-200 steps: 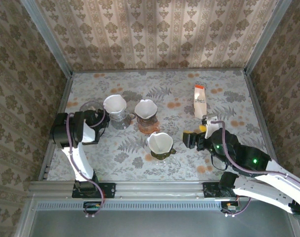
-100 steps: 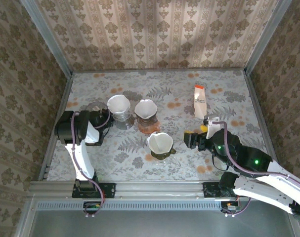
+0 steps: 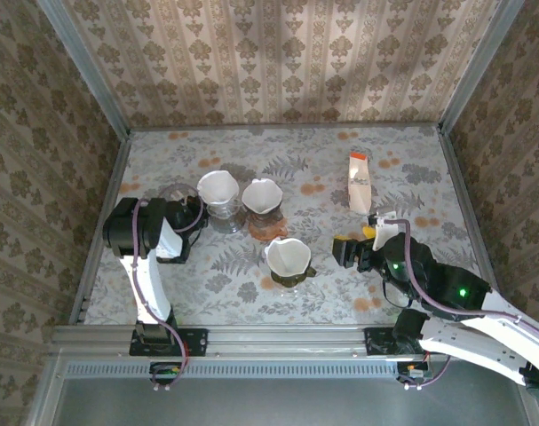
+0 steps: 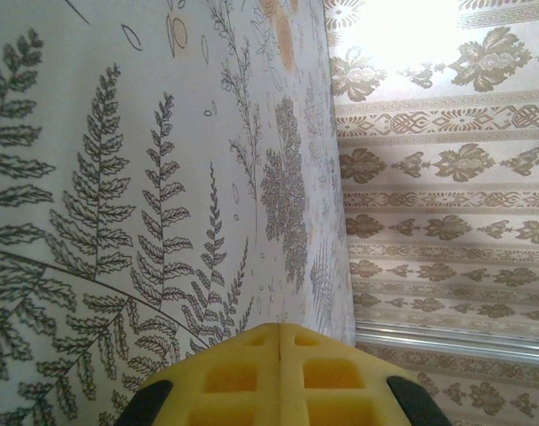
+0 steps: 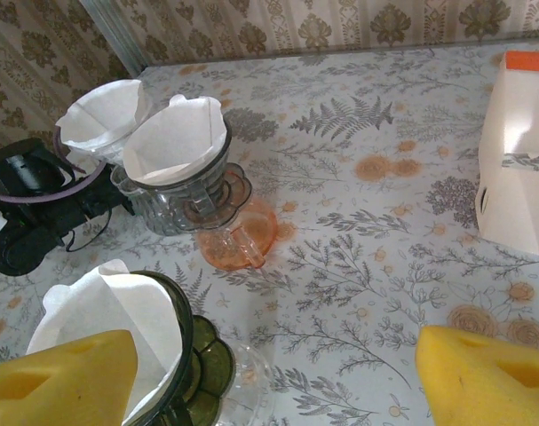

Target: Place the coffee filter in the dripper

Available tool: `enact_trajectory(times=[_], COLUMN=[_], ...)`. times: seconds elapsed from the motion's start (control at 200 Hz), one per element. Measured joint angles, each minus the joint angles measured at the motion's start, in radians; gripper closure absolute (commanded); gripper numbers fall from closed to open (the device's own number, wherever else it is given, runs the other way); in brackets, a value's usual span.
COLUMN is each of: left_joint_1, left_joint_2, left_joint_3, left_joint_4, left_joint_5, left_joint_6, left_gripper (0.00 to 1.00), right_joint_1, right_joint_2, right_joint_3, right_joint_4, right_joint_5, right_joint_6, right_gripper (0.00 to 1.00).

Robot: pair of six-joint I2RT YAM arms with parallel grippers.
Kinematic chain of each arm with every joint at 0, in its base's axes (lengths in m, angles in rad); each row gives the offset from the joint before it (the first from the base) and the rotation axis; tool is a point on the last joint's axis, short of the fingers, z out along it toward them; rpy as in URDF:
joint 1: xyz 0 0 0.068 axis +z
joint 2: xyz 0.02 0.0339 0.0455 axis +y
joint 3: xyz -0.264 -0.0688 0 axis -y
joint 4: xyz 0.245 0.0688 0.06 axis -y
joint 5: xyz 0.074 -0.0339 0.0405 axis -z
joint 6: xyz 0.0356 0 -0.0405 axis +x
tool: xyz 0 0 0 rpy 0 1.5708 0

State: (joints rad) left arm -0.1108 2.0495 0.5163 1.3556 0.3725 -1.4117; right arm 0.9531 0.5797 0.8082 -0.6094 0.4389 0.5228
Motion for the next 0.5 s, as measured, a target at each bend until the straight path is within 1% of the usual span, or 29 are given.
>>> enact_trajectory(times=[0.195, 0.275, 0.375, 0.5], left_joint_1=[0.002, 0.017, 0.073, 0.174], left_joint_2=[-0.002, -0.02, -0.071, -0.148], left_joint_3=[-0.022, -0.054, -0.125, -0.215], left_joint_4=[0.017, 0.023, 0.017, -0.017], left_joint_5=[-0.023, -0.03, -0.037, -0.041], left_joint_6=[-0.003, -0.004, -0.003, 0.006], left_gripper=[1.0, 0.99, 0.98, 0.96], right_joint_1=[0.0, 0.0, 0.0, 0.0], right_joint_2=[-0.007, -0.011, -0.021, -0.023], right_joint_3=[-0.003, -0.003, -0.004, -0.004], right_joint_4=[0.0, 0.0, 0.0, 0.0], right_joint_5=[0.0, 0.001, 0.004, 0.006], right_joint_6=[0.004, 0.004, 0.004, 0.004], right_gripper=[0.17, 0.16, 0.16, 0.16])
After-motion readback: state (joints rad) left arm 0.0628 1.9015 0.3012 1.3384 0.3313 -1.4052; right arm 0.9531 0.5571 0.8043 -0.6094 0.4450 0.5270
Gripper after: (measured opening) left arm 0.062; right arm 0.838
